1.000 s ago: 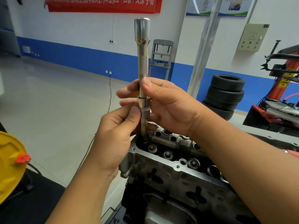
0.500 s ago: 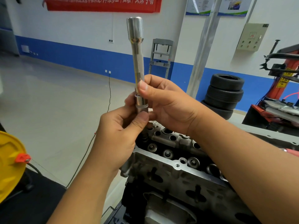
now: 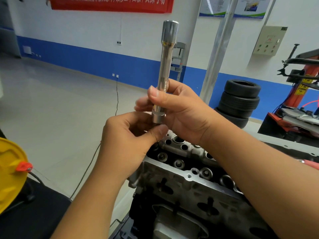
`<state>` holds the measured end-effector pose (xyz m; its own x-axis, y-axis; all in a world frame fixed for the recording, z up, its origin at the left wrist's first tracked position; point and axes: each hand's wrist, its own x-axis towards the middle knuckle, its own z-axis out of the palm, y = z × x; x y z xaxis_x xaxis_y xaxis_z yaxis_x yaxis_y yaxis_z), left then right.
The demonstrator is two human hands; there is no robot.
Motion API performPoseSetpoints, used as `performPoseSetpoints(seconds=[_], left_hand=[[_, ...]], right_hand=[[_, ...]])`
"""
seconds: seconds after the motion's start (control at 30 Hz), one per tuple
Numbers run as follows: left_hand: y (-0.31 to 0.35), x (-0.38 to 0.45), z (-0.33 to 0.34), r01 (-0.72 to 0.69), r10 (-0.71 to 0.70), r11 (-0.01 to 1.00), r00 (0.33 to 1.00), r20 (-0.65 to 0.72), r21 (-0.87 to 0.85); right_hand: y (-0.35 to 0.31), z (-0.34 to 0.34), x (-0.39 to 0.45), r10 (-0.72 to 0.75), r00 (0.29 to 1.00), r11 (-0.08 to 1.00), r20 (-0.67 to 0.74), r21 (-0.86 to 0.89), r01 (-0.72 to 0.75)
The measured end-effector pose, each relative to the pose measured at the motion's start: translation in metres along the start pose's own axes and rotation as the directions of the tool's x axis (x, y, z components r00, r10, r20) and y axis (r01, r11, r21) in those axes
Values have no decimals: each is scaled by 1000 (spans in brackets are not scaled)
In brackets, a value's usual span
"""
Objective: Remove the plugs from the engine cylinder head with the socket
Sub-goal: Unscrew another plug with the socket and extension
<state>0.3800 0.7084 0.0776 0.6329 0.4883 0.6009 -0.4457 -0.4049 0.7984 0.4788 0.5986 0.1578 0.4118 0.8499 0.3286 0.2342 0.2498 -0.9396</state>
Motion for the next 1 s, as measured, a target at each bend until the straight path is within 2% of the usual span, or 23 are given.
performPoseSetpoints(seconds=[0.1, 0.17, 0.33, 0.47, 0.6, 0.67, 0.73, 0.93, 1.0], left_hand=[[0, 0, -5, 73, -71, 997, 984, 165, -7], [0, 0, -9, 97, -92, 995, 975, 202, -14], [-2, 0, -8, 57, -57, 998, 996, 64, 9], [-2, -1, -7, 42, -44, 998, 998, 42, 38], [-2, -1, -15, 34, -35, 999, 972, 234, 10], [-4, -1, -20, 54, -55, 998, 960, 274, 11], [-7, 0, -20, 77, -80, 997, 968, 238, 23], [-5, 0, -10, 73, -73, 997, 997, 6, 0], [-4, 0, -11, 51, -52, 998, 998, 42, 22]], right_hand=[[-1, 1, -4, 7, 1000, 999, -5, -35, -7], [0, 5, -6, 39, 999, 999, 9, -23, -39], [7, 15, -6, 46, 998, 996, -32, 74, -44], [10, 18, -7, 9, 998, 993, -65, 116, -1], [9, 20, -9, 44, 999, 998, -15, 38, -44], [9, 22, -9, 68, 998, 997, 16, 37, -69], [9, 23, -7, 90, 996, 992, 26, 85, -91], [12, 20, -4, 42, 999, 987, -12, 153, -40], [11, 18, -3, 35, 999, 988, -12, 152, -33]])
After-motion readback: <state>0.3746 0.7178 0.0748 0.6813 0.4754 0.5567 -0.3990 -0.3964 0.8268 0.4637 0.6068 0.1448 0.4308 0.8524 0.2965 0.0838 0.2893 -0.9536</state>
